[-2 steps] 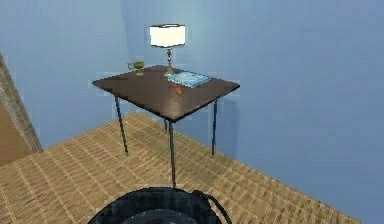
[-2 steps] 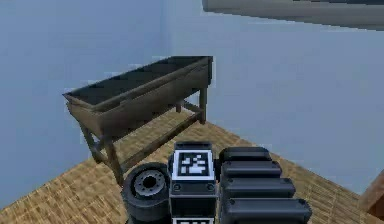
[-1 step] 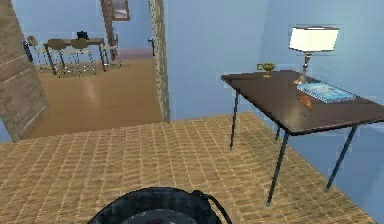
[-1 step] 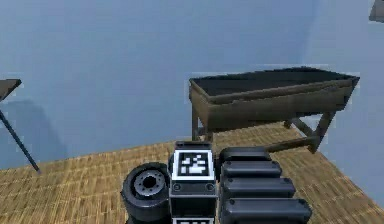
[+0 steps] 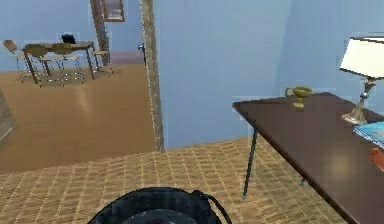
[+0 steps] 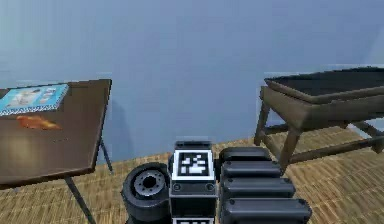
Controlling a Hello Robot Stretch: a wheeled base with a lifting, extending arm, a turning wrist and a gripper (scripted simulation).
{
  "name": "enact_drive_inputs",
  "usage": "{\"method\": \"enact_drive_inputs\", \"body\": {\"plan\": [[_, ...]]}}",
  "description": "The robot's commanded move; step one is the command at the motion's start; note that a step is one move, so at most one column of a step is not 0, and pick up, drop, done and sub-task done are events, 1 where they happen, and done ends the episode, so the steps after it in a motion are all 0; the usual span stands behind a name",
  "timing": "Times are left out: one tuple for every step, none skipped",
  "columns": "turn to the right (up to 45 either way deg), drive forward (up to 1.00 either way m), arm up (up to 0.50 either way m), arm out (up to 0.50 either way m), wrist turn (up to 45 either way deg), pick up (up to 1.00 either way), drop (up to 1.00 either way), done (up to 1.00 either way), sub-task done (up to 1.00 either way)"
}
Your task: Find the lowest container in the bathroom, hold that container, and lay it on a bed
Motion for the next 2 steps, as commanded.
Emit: {"method": "enact_drive_inputs", "body": {"plan": [[-36.0, 0.00, 0.00, 0.00, 0.0, 0.00, 0.00, 0.00, 0.00], [0.0, 1.00, 0.00, 0.00, 0.0, 0.00, 0.00, 0.00, 0.00]]}}
